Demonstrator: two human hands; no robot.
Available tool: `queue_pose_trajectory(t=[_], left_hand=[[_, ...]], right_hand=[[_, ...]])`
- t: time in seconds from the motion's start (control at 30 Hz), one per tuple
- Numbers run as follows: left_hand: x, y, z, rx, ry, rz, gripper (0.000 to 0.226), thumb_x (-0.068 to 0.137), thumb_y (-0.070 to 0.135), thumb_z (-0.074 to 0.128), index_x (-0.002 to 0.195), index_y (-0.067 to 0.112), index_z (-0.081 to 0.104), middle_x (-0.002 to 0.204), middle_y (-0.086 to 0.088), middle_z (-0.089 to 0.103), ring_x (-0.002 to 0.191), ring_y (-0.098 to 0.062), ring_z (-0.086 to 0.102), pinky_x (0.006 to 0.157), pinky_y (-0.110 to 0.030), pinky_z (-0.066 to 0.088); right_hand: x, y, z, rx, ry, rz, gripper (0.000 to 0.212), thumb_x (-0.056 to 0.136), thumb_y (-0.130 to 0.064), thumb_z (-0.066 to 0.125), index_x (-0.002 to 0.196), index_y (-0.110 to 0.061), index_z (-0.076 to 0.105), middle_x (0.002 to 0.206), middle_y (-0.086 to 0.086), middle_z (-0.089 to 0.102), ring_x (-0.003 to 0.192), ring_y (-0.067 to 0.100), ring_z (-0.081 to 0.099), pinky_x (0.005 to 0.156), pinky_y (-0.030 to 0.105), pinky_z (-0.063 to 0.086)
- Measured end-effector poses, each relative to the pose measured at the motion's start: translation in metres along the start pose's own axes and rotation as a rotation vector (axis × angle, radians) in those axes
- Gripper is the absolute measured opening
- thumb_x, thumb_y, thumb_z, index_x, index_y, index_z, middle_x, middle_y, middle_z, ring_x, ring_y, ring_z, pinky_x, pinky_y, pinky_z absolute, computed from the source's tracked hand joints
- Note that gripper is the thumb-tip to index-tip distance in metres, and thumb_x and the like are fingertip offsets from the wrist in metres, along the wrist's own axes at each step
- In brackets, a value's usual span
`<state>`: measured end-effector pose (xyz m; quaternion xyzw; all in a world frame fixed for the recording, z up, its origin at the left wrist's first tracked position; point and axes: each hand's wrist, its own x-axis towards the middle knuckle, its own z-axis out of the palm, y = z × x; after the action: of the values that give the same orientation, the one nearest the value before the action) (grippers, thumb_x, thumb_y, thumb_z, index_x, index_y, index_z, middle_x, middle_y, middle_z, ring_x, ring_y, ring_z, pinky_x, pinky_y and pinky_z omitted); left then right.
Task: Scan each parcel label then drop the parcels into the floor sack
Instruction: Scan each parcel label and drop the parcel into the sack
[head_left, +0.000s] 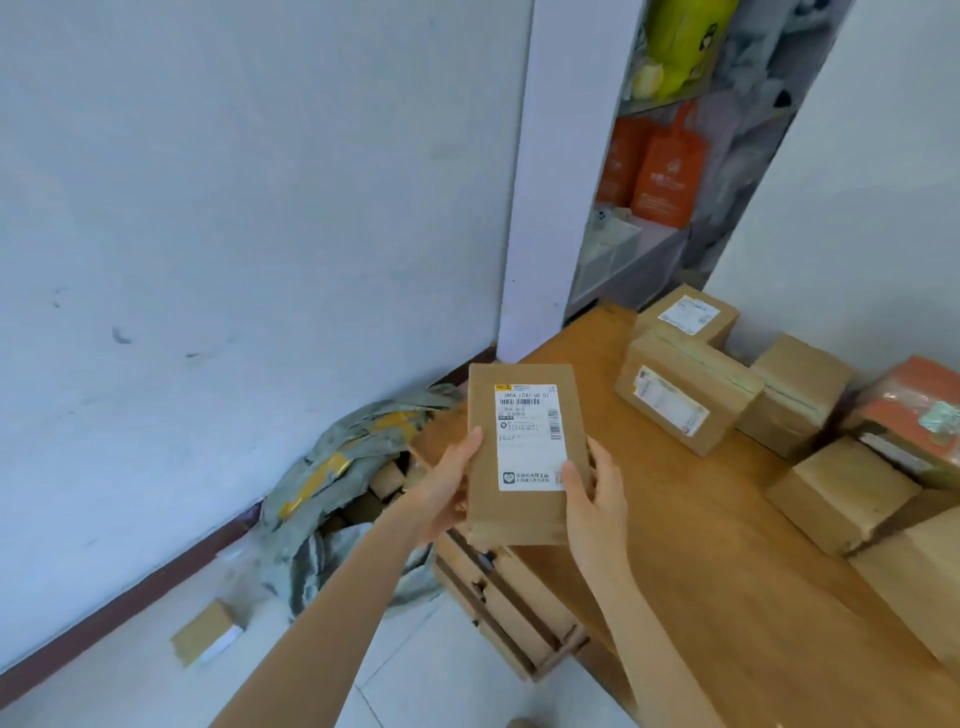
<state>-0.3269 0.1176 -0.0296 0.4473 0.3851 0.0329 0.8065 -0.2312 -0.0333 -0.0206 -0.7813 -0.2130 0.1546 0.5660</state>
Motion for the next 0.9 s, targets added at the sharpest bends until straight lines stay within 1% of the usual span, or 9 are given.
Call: queue_pose_trajectory(t=[0.13,0.23,0.3,0.37,0.47,0.53,0.7,0.8,0.9], left_hand=[[0.011,0.031,-0.071,0.0,0.216,0.003,0.058,0.094,0.064,0.034,0.129,0.023,0.057,0.117,-0.005,0.07,0.109,-0.025,0.065,0.101,-0.047,0.047],[0.029,0.06,-0.122,-0.038,0.377,0.048,0.052,0.097,0.058,0.034,0.126,0.023,0.059,0.117,-0.007,0.069,0.11,-0.027,0.064,0.101,-0.051,0.046],[0.044,0.085,-0.15,0.029,0.444,0.028,0.05,0.1,0.056,0.028,0.126,0.027,0.058,0.115,-0.001,0.069,0.106,-0.021,0.063,0.096,-0.045,0.047],[0.06,0.111,-0.169,0.075,0.491,0.014,0.043,0.102,0.05,0.025,0.126,0.03,0.055,0.114,0.004,0.066,0.102,-0.017,0.06,0.092,-0.043,0.045],[0.086,0.145,-0.186,0.128,0.489,0.039,0.03,0.105,0.039,0.027,0.126,0.038,0.048,0.125,0.005,0.061,0.106,-0.018,0.055,0.096,-0.047,0.043],[0.106,0.163,-0.198,0.168,0.461,0.057,0.032,0.106,0.031,0.03,0.133,0.042,0.041,0.128,0.006,0.059,0.107,-0.017,0.053,0.09,-0.043,0.044],[0.146,0.189,-0.238,0.318,0.485,-0.021,0.053,0.099,0.018,0.05,0.149,0.012,0.032,0.148,-0.012,0.041,0.133,-0.032,0.043,0.091,-0.034,0.041],[0.167,0.204,-0.253,0.432,0.468,-0.02,0.046,0.098,0.017,0.05,0.143,0.007,0.041,0.146,-0.015,0.043,0.133,-0.032,0.043,0.088,-0.033,0.04],[0.186,0.221,-0.258,0.543,0.349,-0.046,0.03,0.098,0.019,0.05,0.125,0.007,0.056,0.127,-0.013,0.055,0.118,-0.029,0.052,0.08,-0.033,0.042]], right_hand=[[0.032,-0.015,0.086,0.02,-0.168,-0.015,0.048,0.098,-0.027,0.051,0.143,-0.017,0.038,0.135,-0.002,0.047,0.124,0.014,0.046,0.107,0.04,0.041],[0.066,-0.026,0.149,0.014,-0.273,-0.049,0.046,0.098,-0.023,0.052,0.142,-0.017,0.04,0.126,-0.008,0.046,0.118,0.009,0.045,0.105,0.033,0.04],[0.093,-0.034,0.187,0.007,-0.342,-0.058,0.042,0.098,-0.02,0.05,0.139,-0.019,0.041,0.123,-0.008,0.047,0.116,0.008,0.046,0.102,0.029,0.04],[0.119,-0.038,0.218,0.002,-0.391,-0.033,0.042,0.098,-0.016,0.049,0.14,-0.018,0.041,0.128,-0.003,0.051,0.12,0.014,0.049,0.104,0.035,0.042],[0.16,-0.037,0.25,-0.014,-0.416,0.02,0.044,0.099,-0.017,0.047,0.142,-0.018,0.038,0.135,0.002,0.053,0.123,0.017,0.05,0.105,0.043,0.043],[0.187,-0.038,0.265,-0.035,-0.445,0.038,0.043,0.101,-0.021,0.043,0.144,-0.023,0.037,0.139,0.0,0.052,0.124,0.015,0.049,0.104,0.037,0.042],[0.228,-0.026,0.286,-0.116,-0.424,0.176,0.044,0.105,-0.03,0.031,0.147,-0.018,0.034,0.152,0.001,0.039,0.137,0.017,0.037,0.106,0.028,0.029],[0.236,-0.019,0.292,-0.138,-0.39,0.209,0.035,0.104,-0.029,0.031,0.132,-0.018,0.05,0.138,0.004,0.053,0.115,0.013,0.048,0.094,0.024,0.034],[0.23,-0.015,0.296,-0.16,-0.343,0.261,0.038,0.104,-0.031,0.031,0.131,-0.015,0.052,0.134,0.002,0.055,0.113,0.011,0.048,0.092,0.021,0.032]])
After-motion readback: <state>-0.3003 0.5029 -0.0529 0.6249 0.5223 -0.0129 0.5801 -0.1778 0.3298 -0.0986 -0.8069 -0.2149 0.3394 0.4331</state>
